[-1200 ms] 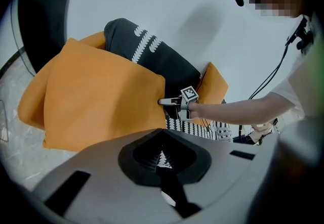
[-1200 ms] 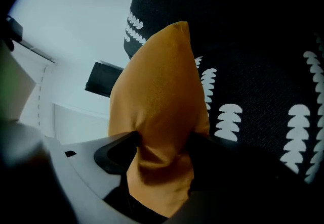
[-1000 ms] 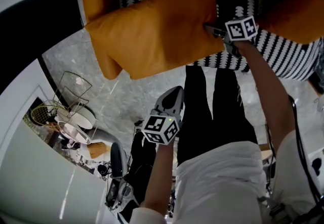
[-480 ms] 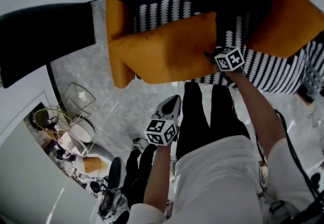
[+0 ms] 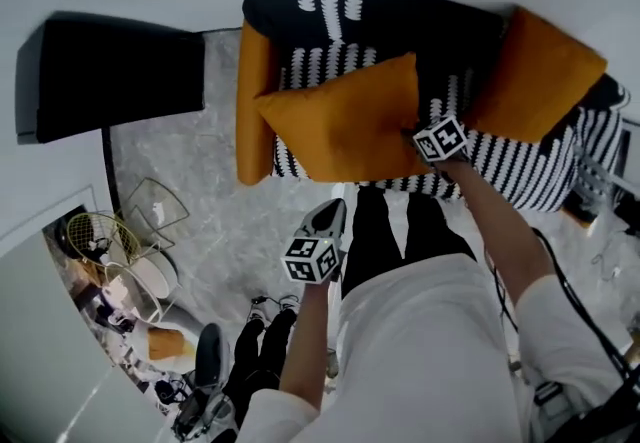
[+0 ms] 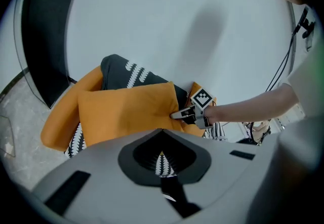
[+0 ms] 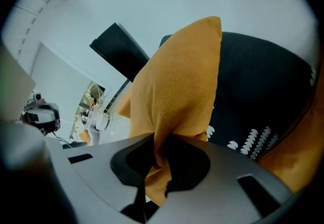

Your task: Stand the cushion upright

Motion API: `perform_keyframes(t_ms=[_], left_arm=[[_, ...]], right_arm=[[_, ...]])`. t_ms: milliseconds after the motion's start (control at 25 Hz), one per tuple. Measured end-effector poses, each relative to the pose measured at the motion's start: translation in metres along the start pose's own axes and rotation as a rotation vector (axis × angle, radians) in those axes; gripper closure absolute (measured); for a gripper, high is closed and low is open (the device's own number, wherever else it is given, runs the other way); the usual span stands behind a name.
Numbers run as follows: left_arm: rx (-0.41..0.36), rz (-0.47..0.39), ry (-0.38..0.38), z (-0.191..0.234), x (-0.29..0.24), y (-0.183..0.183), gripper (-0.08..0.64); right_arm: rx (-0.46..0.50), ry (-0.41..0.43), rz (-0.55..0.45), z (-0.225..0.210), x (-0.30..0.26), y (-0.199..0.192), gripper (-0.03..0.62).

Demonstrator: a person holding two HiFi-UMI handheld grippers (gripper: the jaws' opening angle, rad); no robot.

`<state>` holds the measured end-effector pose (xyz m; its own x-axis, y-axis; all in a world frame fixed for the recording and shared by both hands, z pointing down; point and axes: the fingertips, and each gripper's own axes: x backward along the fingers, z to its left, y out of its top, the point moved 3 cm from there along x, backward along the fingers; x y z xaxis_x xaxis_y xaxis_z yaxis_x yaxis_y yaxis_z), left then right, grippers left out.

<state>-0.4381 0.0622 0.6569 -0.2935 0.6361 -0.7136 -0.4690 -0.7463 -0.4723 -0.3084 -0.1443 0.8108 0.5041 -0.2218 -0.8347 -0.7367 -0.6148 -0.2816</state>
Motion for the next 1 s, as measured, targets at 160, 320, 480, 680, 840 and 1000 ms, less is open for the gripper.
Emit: perform_keyframes(t_ms=[160, 320, 480, 680, 840, 1000], left_arm=[[-0.035, -0.034, 0.018, -0.006, 0.028, 0.021, 0.558], [-0.037, -0.104, 0.044, 0.0, 0.042, 0.037, 0.558], [-0.037, -0.147, 0.048, -0.007, 0.051, 0.048, 0.558], [-0.04, -0.158, 0.049, -0.017, 0.06, 0.046, 0.558], [-0.041, -0.185, 0.05, -0.021, 0.061, 0.049, 0.558], [-0.043, -0.209, 0.052, -0.028, 0.059, 0.054, 0.558]], right_arm=[[0.025, -0.043, 0.025, 0.011, 0.029, 0.005, 0.534], [0.029, -0.078, 0.008, 0.012, 0.05, 0.021, 0.54], [0.068, -0.137, 0.028, 0.002, 0.075, 0.039, 0.545], [0.174, -0.174, 0.079, -0.001, 0.102, 0.058, 0.548], [0.3, -0.169, 0.134, 0.002, 0.119, 0.078, 0.548], [0.428, -0.188, 0.207, -0.003, 0.133, 0.092, 0.549]])
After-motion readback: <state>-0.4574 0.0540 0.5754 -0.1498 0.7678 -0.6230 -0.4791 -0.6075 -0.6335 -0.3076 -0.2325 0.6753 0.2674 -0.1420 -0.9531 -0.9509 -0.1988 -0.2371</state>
